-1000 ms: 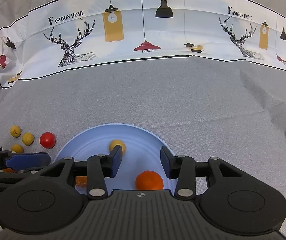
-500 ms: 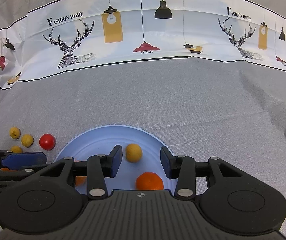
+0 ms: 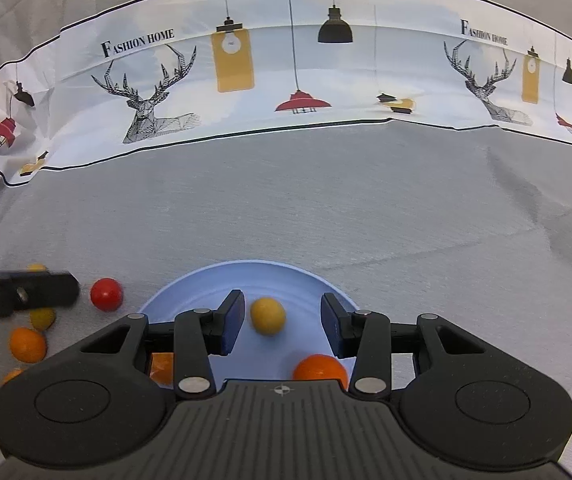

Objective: Organize fruits
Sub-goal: 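Grasp a yellow fruit with the left gripper while the right gripper grasps a red cherry tomato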

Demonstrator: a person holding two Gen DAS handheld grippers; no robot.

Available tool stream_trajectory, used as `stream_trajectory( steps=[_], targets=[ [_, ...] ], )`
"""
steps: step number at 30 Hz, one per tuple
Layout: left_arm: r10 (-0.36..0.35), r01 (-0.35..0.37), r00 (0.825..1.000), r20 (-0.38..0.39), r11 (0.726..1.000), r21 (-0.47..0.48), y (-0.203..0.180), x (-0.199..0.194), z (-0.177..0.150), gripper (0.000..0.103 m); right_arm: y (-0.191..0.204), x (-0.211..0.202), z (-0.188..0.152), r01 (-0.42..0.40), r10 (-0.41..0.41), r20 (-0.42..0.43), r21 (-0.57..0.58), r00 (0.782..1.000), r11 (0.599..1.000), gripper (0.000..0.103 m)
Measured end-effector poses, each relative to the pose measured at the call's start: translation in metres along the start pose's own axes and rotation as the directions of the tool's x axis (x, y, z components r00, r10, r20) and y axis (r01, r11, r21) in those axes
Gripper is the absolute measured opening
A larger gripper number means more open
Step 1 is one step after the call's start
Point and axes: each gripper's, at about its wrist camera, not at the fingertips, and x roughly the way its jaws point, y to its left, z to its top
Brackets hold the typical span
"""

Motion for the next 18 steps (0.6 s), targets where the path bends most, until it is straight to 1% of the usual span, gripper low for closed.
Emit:
stream_trajectory(
  steps=[3,5,8,11,14,15,16,17,18],
  targets=[
    [0.029,-0.028,1.0,0.009,0.997,-0.068,0.021,-0.008,0.008,0.025,0.007,0.0,0.002,-0.011,0.011,0.007,0.001,1.0,1.0,0.044],
    [0.056,-0.055,0.998,0.002,0.992,-0.113,0.038,-0.011,0.012,0.025,0.011,0.0,0.003,-0.022,0.022,0.012,0.001,1.0,1.0,0.044],
    [0.083,-0.085,0.996,-0.02,0.98,-0.182,0.062,-0.015,0.016,0.025,0.019,0.001,0.004,-0.045,0.045,0.018,-0.003,0.999,0.999,0.043],
    [0.09,-0.095,0.995,-0.029,0.964,-0.248,0.086,-0.019,0.017,0.025,0.03,0.001,0.006,-0.077,0.077,0.031,-0.006,0.997,0.997,0.041],
    [0.089,-0.095,0.995,-0.033,0.962,-0.255,0.103,-0.013,0.007,0.026,0.042,0.003,0.008,-0.112,0.113,0.037,-0.014,0.993,0.994,0.039],
    [0.104,-0.12,0.992,-0.074,0.958,-0.26,0.109,-0.006,0.003,0.026,0.046,0.004,0.008,-0.122,0.123,0.035,-0.017,0.992,0.992,0.039],
    [0.125,-0.159,0.983,-0.137,0.949,-0.273,0.116,0.003,-0.001,0.026,0.05,0.006,0.008,-0.13,0.13,0.032,-0.018,0.991,0.991,0.039],
    [0.133,-0.184,0.974,-0.182,0.936,-0.299,0.125,0.009,-0.004,0.026,0.054,0.008,0.008,-0.138,0.139,0.029,-0.017,0.99,0.99,0.039],
    [0.121,-0.174,0.977,-0.177,0.93,-0.323,0.13,0.009,-0.004,0.026,0.059,0.01,0.008,-0.148,0.149,0.026,-0.017,0.989,0.989,0.039]
  ],
)
